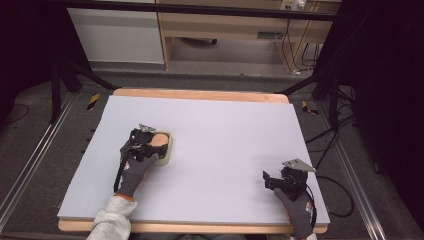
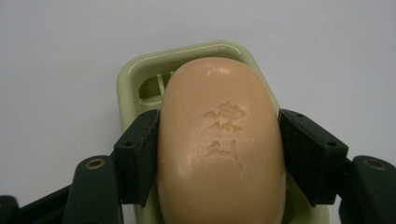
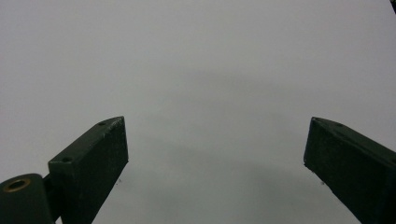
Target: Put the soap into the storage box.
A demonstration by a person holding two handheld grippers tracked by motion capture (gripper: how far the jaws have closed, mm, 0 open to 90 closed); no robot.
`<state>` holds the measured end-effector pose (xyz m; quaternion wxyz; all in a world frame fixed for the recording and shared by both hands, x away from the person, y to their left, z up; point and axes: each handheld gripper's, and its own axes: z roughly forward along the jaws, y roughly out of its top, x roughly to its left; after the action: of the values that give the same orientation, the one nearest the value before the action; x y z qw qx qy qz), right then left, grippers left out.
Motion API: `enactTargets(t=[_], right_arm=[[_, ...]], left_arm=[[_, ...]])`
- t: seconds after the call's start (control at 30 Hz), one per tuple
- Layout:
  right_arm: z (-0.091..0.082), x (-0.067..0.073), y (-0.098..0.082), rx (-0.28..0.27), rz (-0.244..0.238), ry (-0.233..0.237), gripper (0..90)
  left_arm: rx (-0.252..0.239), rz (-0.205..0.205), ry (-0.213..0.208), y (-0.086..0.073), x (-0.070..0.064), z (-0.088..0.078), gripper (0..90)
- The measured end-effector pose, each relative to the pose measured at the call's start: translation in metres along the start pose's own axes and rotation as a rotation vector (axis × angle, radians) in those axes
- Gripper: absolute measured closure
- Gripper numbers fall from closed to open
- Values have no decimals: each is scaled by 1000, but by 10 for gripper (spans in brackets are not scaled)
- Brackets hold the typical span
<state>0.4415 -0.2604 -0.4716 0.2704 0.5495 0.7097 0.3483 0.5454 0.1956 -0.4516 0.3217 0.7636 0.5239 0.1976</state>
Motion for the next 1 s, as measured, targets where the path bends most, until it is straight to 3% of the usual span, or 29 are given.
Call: enactTargets(t=[0.27, 0.43, 0.63, 0.77, 1.0], right_arm=[[0, 0, 0, 0, 3, 0, 68], [0, 0, 0, 1, 2, 0, 68], [0, 0, 0, 0, 3, -4, 68], [-1, -1, 0, -2, 6, -9, 68], [-2, -3, -1, -1, 22, -20, 61]], left_arm=[[-2, -2, 6, 0, -1, -1, 319], [-36, -35, -19, 1, 3, -10, 315], [-73, -37, -23, 2, 5, -23, 316], [-105, -47, -57, 1, 4, -33, 313], [-136, -11, -90, -9, 0, -48, 286]])
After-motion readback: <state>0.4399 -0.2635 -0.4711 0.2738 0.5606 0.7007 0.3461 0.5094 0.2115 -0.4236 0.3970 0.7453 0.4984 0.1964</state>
